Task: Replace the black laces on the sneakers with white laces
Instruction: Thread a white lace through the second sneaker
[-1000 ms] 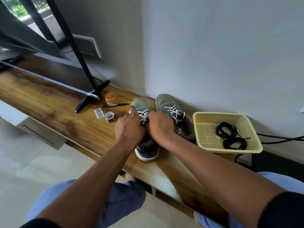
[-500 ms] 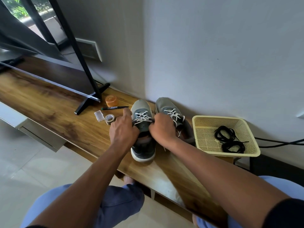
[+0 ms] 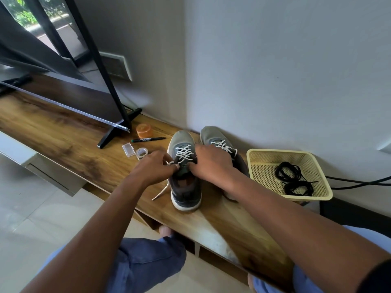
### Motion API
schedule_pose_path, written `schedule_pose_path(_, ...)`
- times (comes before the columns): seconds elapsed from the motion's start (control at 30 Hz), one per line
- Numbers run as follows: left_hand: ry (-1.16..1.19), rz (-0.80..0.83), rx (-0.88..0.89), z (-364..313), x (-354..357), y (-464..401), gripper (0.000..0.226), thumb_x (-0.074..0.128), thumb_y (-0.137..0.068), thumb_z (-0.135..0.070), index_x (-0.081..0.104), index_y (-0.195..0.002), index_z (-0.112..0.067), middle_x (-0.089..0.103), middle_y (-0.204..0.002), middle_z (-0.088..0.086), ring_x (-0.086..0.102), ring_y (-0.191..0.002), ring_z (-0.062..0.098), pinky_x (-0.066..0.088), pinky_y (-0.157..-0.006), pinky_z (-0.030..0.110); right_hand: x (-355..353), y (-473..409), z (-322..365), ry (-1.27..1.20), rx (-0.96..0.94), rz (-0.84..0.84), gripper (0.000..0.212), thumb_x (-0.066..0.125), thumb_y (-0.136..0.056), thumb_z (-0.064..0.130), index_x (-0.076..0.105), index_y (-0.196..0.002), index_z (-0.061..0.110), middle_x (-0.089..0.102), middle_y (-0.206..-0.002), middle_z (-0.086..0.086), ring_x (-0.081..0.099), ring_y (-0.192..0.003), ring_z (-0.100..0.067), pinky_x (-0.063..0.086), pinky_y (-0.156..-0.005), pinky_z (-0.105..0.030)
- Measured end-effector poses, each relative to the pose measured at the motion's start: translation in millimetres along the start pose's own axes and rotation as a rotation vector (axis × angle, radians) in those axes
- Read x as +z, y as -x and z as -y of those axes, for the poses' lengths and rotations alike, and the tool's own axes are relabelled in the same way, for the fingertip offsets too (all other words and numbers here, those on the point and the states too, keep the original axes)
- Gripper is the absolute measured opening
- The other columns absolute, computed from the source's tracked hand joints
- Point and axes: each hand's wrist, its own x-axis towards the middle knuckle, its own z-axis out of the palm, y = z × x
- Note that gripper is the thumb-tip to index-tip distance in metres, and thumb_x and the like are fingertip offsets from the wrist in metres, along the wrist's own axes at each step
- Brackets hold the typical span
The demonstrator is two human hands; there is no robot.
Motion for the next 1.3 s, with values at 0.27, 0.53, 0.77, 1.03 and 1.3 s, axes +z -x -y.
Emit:
schedule_pose_path(0.27, -0.045, 0.063, -0.005, -1.6, -8.4, 8.5, 0.035, 0.065, -0.096, -0.052, 0.061, -0.091, -0.018, 0.066, -0.094, 0.002, 0.062, -0.092, 0.022, 0.051, -0.08, 0.039, -8.3, -0.4, -7.4, -0.074, 0.057, 0.072, 0.043, 0.061, -0.093, 0.045, 0.038, -0.067, 0.021, 0.045, -0.066, 0.006, 0.05, -0.071, -0.024, 0.024, -0.053, -0.03)
schedule_pose_path(0.53, 0.032, 0.025, -0.021, -4.3, -16.6, 15.4, 0.032, 0.067, -0.096, -0.042, 0.068, -0.076, -0.017, 0.072, -0.088, 0.006, 0.069, -0.09, 0.027, 0.058, -0.086, 0.044, -13.5, 8.4, -5.5, -0.13, 0.079, 0.12, 0.045, 0.063, -0.096, 0.037, 0.038, -0.062, 0.018, 0.042, -0.062, 0.0, 0.049, -0.07, -0.028, 0.031, -0.062, -0.032)
schedule_pose_path(0.77, 0.307, -0.165, 0.115, -4.0, -43.1, 18.5, 0.057, 0.056, -0.102, -0.051, 0.061, -0.077, 0.0, 0.064, -0.073, 0.012, 0.059, -0.068, 0.025, 0.05, -0.069, 0.045, -45.2, 3.7, -8.3, -0.216, 0.102, 0.106, 0.041, 0.067, -0.092, 0.05, 0.067, -0.068, 0.017, 0.061, -0.061, 0.005, 0.061, -0.064, -0.015, 0.032, -0.051, -0.026)
schedule_pose_path(1.03, -0.005, -0.635, 0.223, -35.0, -58.3, 33.8, 0.035, 0.062, -0.098, -0.056, 0.074, -0.084, -0.026, 0.067, -0.073, -0.012, 0.065, -0.074, 0.018, 0.049, -0.066, 0.036, -63.6, 0.4, -7.4, -0.544, 0.138, -0.069, 0.041, 0.079, -0.082, 0.043, 0.069, -0.062, 0.009, 0.049, -0.043, 0.01, 0.049, -0.048, -0.01, 0.039, -0.055, -0.028)
schedule_pose_path(1.3, 0.559, -0.488, 0.242, -50.5, -57.4, 31.0, 0.012, 0.092, -0.08, -0.03, 0.081, -0.081, -0.024, 0.077, -0.071, -0.005, 0.075, -0.064, 0.016, 0.064, -0.065, 0.037, -64.4, 2.3, 3.1, -1.21, 0.133, -0.081, 0.005, 0.085, -0.082, 0.008, 0.08, -0.084, 0.006, 0.077, -0.082, -0.014, 0.072, -0.075, -0.019, 0.061, -0.086, -0.042)
